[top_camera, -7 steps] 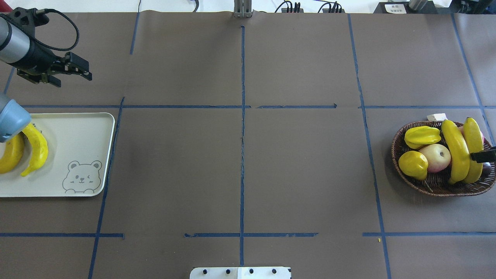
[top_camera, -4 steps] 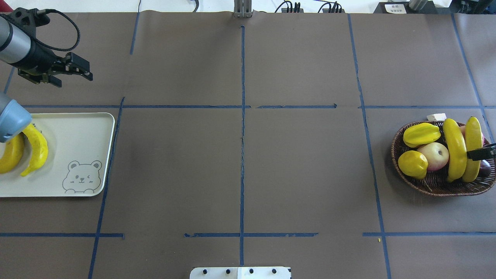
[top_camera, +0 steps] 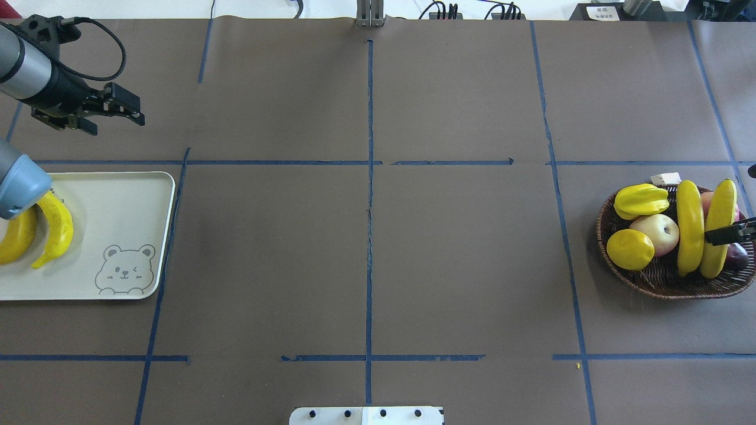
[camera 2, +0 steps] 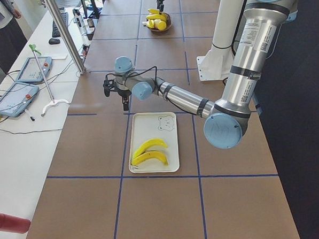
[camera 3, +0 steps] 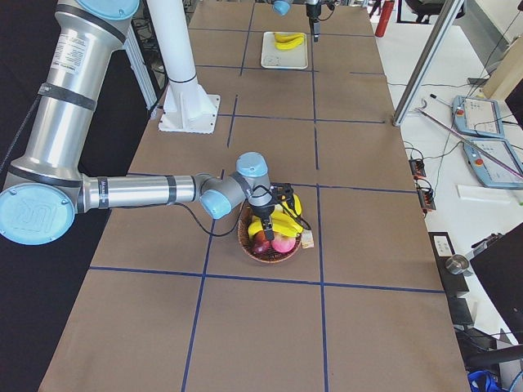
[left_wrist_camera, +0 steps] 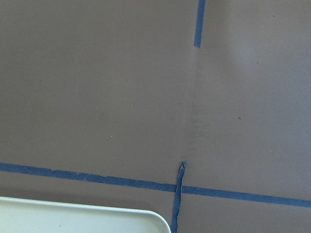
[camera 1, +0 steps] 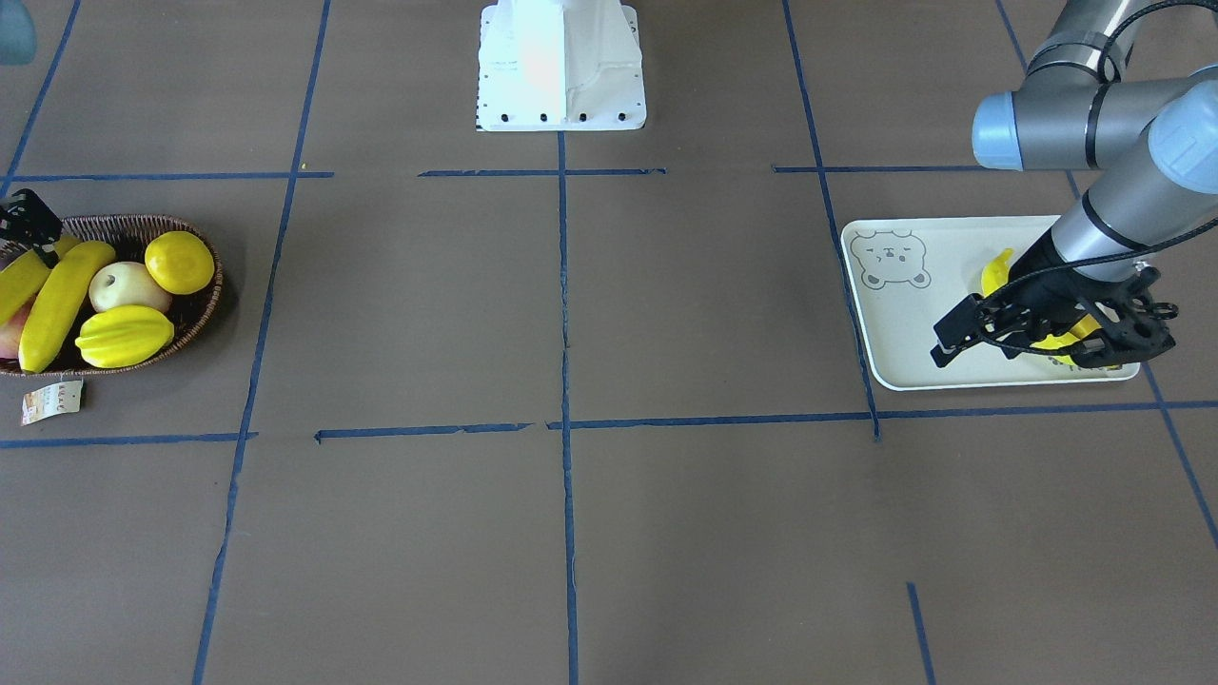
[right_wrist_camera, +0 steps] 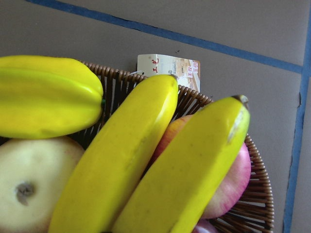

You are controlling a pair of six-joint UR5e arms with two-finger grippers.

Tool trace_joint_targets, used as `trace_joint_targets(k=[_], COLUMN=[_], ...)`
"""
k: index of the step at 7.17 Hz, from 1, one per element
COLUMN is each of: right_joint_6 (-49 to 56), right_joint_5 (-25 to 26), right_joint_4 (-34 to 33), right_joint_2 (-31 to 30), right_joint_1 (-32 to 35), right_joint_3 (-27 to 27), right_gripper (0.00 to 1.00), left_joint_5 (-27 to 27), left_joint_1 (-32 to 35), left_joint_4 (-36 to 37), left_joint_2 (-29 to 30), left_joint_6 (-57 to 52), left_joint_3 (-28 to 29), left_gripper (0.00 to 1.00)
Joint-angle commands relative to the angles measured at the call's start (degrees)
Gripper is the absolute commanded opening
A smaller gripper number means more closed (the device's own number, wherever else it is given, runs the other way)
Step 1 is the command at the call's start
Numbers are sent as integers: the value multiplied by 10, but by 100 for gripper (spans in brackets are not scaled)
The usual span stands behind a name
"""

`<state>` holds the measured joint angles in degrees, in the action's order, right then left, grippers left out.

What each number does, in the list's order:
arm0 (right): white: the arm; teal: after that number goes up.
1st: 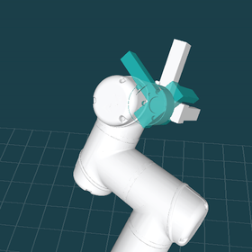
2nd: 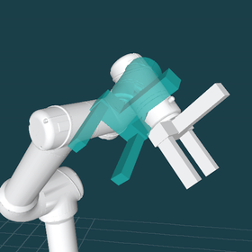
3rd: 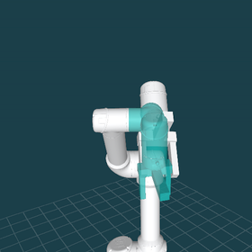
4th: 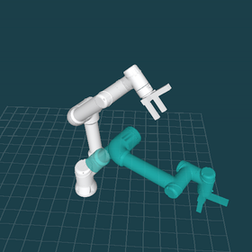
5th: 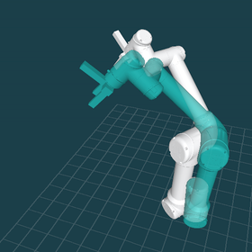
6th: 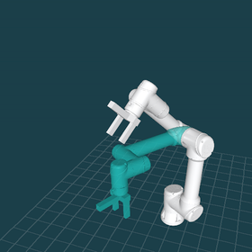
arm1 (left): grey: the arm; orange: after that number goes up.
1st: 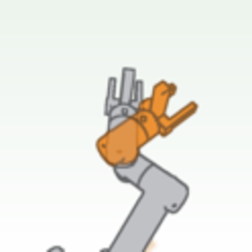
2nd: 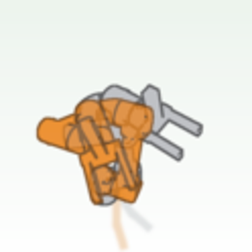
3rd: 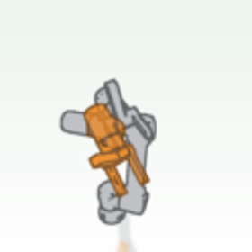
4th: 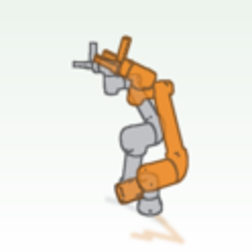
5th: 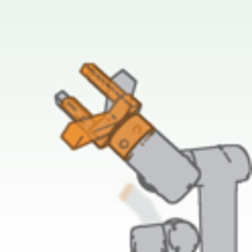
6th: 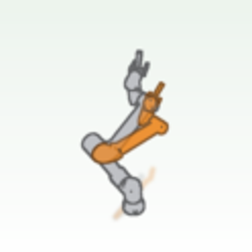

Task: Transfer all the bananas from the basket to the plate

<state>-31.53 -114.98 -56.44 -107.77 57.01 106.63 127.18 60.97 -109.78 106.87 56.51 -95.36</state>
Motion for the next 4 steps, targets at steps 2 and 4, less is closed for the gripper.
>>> trace_joint_targets(k=[2,4], right_joint_6=[-1,-1], right_joint_5=[5,1], right_joint_4=[-2,-2], right_joint_2=[0,2], right_joint_1=[-6,-6], right_joint_3=[-6,-4], right_gripper=[75,17], left_joint_5=[0,0], left_joint_1=[-1,-5], left_joint_4=[0,0], left_joint_2=[0,0], left_joint_6=[1,10], left_joint_3=[0,0], left_gripper=[100,100])
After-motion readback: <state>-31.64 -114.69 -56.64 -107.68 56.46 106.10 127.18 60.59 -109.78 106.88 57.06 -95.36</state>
